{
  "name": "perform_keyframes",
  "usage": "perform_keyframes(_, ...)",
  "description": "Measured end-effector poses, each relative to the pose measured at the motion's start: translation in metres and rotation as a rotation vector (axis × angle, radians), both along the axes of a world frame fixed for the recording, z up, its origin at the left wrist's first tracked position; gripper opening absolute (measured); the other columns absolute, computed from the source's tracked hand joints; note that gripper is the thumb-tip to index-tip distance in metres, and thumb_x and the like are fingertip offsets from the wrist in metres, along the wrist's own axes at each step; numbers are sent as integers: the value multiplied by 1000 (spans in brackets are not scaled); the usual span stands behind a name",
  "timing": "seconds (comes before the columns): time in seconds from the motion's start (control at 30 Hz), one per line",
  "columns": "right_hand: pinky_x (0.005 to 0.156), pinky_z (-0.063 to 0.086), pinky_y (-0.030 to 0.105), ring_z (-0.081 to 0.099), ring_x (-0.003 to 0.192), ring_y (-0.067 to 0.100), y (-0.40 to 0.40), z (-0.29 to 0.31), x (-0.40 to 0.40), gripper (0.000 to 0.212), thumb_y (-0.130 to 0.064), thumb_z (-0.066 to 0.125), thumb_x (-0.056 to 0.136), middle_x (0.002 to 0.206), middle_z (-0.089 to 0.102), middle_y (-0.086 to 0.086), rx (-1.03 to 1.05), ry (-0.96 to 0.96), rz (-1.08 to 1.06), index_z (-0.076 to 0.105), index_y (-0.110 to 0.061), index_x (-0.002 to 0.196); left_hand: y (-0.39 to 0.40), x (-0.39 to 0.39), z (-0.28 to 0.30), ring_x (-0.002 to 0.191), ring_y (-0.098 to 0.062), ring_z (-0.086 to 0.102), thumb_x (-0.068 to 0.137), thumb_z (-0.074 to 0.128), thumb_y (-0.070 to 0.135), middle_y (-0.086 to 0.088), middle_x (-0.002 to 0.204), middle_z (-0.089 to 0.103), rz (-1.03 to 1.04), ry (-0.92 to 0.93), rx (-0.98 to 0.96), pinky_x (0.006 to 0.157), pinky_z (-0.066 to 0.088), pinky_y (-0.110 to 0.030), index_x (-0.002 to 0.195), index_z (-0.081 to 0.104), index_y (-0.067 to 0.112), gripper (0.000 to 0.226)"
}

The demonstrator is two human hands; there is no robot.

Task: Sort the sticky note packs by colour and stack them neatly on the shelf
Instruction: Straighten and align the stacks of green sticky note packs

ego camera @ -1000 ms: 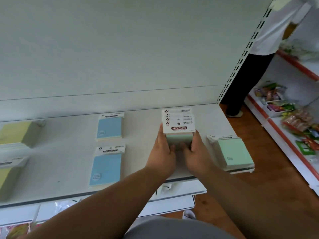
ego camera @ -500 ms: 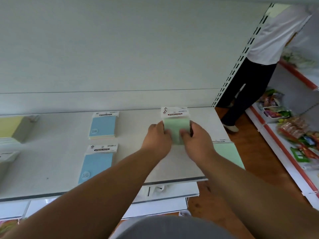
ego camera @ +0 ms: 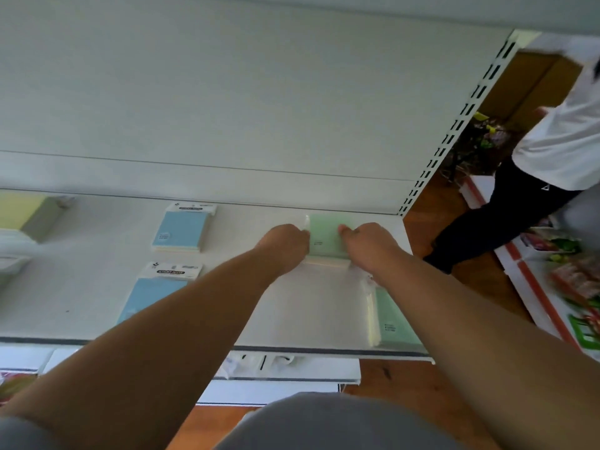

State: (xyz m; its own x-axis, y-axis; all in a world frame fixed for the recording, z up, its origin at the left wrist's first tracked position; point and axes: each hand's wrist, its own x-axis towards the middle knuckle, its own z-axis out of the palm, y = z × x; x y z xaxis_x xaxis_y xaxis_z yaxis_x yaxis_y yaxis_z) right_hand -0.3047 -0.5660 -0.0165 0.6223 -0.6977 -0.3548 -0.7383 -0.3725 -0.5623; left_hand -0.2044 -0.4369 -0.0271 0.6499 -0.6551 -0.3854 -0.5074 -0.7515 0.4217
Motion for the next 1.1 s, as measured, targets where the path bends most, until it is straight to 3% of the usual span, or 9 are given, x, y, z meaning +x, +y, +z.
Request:
perform_keyframes(0.07,61,39,29,59,83,27,-5,4,-4,65,-61,28,95,97,61,11,-67,79,48,61,-5,104,9,1,-3,112,-32,57,97,41,16,-15,119,60,-76,-19,25,92,48,-38,116,59,5,29)
perform_keyframes(0.2,54,35,30,55,68,17,-13,10,-20,74,-74,15,89,84,64,8,-246,131,244,57,-13,82,14,-5,-6,98,-24,60,85,57,51,-2,105,62,-155,-113,24,80,49,-34,111,57,16,44)
perform_keyframes(0.3,52,37,27,54,63,11,-14,9,-27,52,-74,49,81,72,60,0,-254,220,479,51,-24,69,9,-10,-12,101,-27,60,86,55,56,-3,111,61,-225,-316,77,75,46,-34,114,51,16,48)
perform_keyframes(0.4,54,36,24,54,69,11,-16,2,-26,32,-49,73,77,73,54,-6,-252,206,605,52,-26,71,7,-9,-15,100,-29,60,92,52,47,-6,111,61,-221,-344,70,72,45,-34,113,51,15,38)
perform_keyframes(0.5,63,37,28,59,83,23,-17,-7,-20,26,-36,71,82,82,57,2,-308,136,609,62,-12,90,8,-8,-16,100,-30,60,93,51,44,-7,110,62,-215,-325,52,74,46,-36,111,52,14,35)
perform_keyframes(0.67,67,36,28,51,79,20,-19,-8,-13,24,-31,70,83,85,56,4,-319,107,585,64,-11,95,5,-2,-21,96,-31,59,92,52,42,-8,107,62,-180,-293,32,74,46,-35,107,52,16,30)
perform_keyframes(0.77,67,37,28,51,77,19,-18,-10,-14,20,-31,71,82,77,53,-1,-319,103,542,60,-15,84,5,0,-21,87,-28,55,92,51,41,-6,102,62,-179,-269,19,69,43,-34,94,47,20,21)
perform_keyframes(0.9,59,36,29,51,68,16,-18,-9,-21,33,-39,69,83,67,50,-7,-337,101,514,46,-27,63,12,2,-21,81,-22,50,92,51,45,1,90,54,-170,-250,-26,69,42,-33,88,44,20,26)
perform_keyframes(1.1,64,36,30,53,75,22,-13,-8,-27,29,-39,56,93,78,58,3,-465,116,565,57,-13,78,15,1,-28,91,-28,58,97,44,39,-6,100,60,-215,-310,-44,71,46,-36,98,52,16,23)
